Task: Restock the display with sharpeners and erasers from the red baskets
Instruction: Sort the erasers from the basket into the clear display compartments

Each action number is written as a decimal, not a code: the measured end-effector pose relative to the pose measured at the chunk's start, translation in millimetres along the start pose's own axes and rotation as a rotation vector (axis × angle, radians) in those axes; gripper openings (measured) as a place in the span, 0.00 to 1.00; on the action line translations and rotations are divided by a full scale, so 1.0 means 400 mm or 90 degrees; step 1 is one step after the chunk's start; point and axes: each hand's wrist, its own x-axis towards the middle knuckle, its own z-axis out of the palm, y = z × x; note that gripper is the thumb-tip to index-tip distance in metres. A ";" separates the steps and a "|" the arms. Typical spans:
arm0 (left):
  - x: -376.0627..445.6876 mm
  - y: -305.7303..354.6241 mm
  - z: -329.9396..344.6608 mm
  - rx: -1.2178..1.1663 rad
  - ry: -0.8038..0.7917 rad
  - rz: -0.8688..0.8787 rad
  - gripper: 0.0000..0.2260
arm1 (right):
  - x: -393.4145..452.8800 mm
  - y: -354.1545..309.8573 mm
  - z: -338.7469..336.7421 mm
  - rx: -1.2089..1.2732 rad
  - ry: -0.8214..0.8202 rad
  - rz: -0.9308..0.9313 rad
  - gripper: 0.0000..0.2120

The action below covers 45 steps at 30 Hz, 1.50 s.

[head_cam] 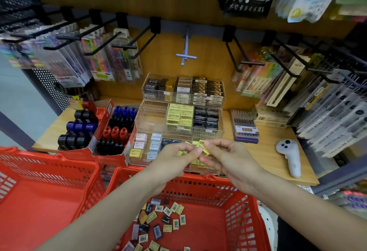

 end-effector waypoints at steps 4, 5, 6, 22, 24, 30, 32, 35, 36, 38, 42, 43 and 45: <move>0.002 0.005 -0.012 -0.055 0.012 -0.012 0.08 | -0.010 -0.009 -0.003 -0.134 -0.042 -0.068 0.13; 0.001 0.006 -0.015 -0.065 0.012 -0.016 0.08 | -0.013 -0.011 -0.005 -0.172 -0.052 -0.095 0.16; 0.000 0.005 -0.017 -0.064 0.011 -0.017 0.07 | -0.016 -0.013 -0.005 -0.199 -0.059 -0.116 0.17; 0.008 -0.015 -0.030 0.018 0.069 -0.051 0.15 | 0.111 0.031 -0.098 -0.729 0.115 -0.221 0.20; 0.014 -0.021 -0.042 0.039 0.070 -0.049 0.15 | 0.143 0.059 -0.102 -0.788 0.102 -0.212 0.22; 0.024 -0.038 -0.072 0.026 0.045 -0.048 0.12 | 0.192 0.126 -0.055 -0.772 0.113 -0.230 0.22; 0.027 -0.043 -0.072 -0.015 0.053 -0.051 0.14 | 0.203 0.135 -0.050 -0.767 0.113 -0.243 0.22; 0.029 -0.045 -0.064 -0.029 0.076 -0.070 0.13 | 0.208 0.140 -0.049 -0.792 0.112 -0.225 0.22; 0.029 -0.045 -0.060 -0.021 0.078 -0.074 0.12 | 0.207 0.142 -0.051 -0.798 0.112 -0.218 0.23; 0.027 -0.044 -0.056 -0.005 0.079 -0.078 0.10 | 0.203 0.142 -0.055 -0.788 0.114 -0.216 0.22; 0.024 -0.039 -0.058 -0.001 0.068 -0.081 0.08 | 0.198 0.109 -0.102 -0.729 0.137 -0.192 0.21; 0.022 -0.039 -0.060 0.001 0.065 -0.080 0.08 | 0.195 0.094 -0.122 -0.738 0.138 -0.175 0.21; 0.020 -0.041 -0.064 0.011 0.061 -0.080 0.08 | 0.186 0.070 -0.154 -0.777 0.129 -0.152 0.20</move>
